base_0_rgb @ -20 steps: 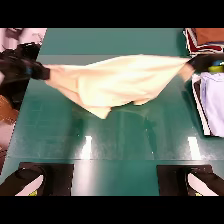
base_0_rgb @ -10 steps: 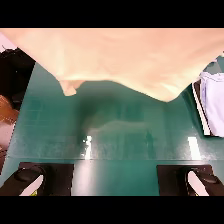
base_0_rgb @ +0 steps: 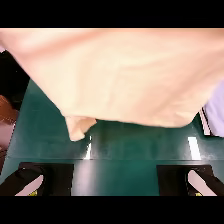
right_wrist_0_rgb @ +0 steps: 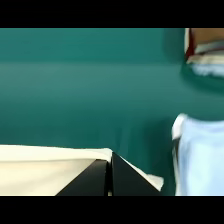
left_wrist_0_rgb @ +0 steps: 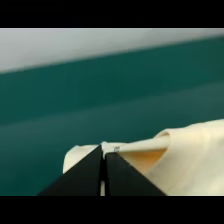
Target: Fold the shirts.
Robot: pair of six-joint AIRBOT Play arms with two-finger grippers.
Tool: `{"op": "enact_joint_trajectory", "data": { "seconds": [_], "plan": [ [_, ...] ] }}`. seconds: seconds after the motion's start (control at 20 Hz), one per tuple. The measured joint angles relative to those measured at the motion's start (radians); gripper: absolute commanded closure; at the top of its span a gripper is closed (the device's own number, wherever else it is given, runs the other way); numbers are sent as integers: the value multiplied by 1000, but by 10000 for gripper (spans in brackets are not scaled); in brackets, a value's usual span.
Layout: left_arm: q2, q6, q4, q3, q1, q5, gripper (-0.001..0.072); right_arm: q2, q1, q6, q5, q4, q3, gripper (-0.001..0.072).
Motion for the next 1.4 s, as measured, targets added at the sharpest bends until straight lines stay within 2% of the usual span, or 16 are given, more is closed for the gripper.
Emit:
{"op": "enact_joint_trajectory", "data": {
  "seconds": [0.15,0.3,0.45,0.65,0.7,0.75,0.8,0.95,1.15,1.3,1.35,1.4],
  "plan": [
    [-148,18,-40,-90,0,-83,681,-174,88,43,101,-66,9,695],
    [-300,45,-87,-220,0,-55,681,-352,166,62,131,-134,13,694],
    [-446,73,-110,-298,4,88,681,-507,212,71,80,-164,15,695],
    [-555,82,-116,-333,9,327,678,-620,221,76,-23,-180,16,693],
    [-568,82,-116,-336,9,384,485,-632,220,76,-47,-181,16,677],
    [-576,80,-116,-337,9,428,274,-640,217,77,-64,-180,18,530],
    [-583,71,-116,-336,10,458,229,-647,211,77,-77,-178,21,380],
    [-591,48,-116,-301,26,468,229,-656,177,76,-68,-117,50,366],
    [-575,34,-113,-254,95,320,229,-620,114,53,8,-14,30,366],
    [-567,30,-114,-271,156,210,224,-528,67,41,7,18,-102,366],
    [-566,30,-120,-290,172,190,160,-492,58,38,-4,24,-156,366],
    [-566,30,-134,-318,188,175,139,-454,48,35,-16,32,-217,366]
  ]
}}
